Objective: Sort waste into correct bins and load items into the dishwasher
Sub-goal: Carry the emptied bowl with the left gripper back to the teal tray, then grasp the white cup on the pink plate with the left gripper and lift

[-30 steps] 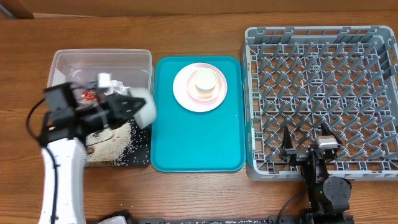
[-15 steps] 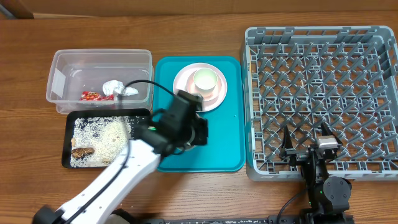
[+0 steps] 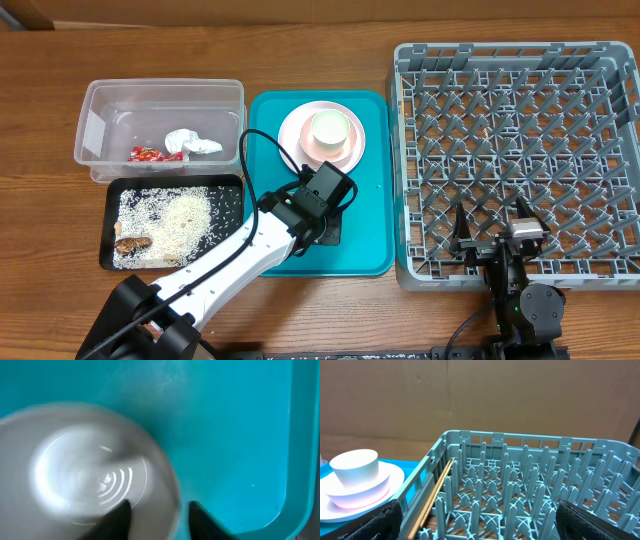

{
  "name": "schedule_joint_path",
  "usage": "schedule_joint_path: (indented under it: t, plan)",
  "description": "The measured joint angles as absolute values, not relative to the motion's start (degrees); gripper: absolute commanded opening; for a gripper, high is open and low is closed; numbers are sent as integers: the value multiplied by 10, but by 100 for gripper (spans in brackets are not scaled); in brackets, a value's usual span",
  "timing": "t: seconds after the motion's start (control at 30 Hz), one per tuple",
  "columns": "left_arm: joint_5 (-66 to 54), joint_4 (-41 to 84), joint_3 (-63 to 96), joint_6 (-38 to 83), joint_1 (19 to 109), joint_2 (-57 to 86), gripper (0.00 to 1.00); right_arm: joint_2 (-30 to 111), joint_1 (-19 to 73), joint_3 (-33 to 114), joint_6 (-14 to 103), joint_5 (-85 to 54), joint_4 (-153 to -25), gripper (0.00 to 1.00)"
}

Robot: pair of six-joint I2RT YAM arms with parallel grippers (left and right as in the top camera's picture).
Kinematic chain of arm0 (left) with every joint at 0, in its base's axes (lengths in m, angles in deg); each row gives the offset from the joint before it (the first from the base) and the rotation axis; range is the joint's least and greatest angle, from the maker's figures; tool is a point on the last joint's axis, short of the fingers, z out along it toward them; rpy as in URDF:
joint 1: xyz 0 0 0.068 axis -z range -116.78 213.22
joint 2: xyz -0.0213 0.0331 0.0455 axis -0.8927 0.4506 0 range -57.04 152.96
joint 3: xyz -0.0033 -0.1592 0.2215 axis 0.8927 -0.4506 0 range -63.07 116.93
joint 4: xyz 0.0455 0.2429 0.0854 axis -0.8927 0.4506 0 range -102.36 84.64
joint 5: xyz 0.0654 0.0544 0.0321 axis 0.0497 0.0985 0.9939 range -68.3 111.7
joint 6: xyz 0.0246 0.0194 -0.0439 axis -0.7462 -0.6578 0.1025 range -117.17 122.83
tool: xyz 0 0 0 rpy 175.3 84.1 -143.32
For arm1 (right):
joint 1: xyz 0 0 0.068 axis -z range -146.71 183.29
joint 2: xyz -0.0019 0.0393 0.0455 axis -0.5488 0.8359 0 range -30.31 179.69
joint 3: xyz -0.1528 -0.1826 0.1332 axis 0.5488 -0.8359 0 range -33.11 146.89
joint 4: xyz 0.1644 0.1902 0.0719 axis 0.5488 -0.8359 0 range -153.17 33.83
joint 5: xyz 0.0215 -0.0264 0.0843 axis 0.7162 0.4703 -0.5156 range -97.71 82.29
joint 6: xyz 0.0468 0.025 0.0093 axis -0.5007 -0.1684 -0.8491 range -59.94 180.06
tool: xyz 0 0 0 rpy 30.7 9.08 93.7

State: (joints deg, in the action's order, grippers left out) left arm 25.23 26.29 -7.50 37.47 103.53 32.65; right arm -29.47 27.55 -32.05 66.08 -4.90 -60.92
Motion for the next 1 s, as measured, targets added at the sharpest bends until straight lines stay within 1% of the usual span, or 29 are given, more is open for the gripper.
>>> schedule_joint_path:
  t: [0.1,0.2,0.37,0.5,0.57,0.63,0.83,1.0]
  plan:
    - [254,278,-73,368,1035,326,52,-295,276,-320,661,-49,-609,100]
    - [264,324,-47,363,1035,327,50,-295,276,-320,661,-49,-609,100]
    - [309,412,65,357,1034,329,45,-295,276,-320,661,-49,-609,100]
    - [331,448,165,355,1019,329,44,-295,276,-320,661,-49,-609,100]
    - [336,451,187,355,1007,329,39,-295,276,-320,661,-49,-609,100]
    - [339,446,200,357,984,329,38,-295,276,-320,661,-49,-609,100]
    - [323,429,200,379,926,333,37,-295,276,-320,661,-49,-609,100]
    - [306,382,200,393,913,360,29,-295,276,-320,661,-49,-609,100]
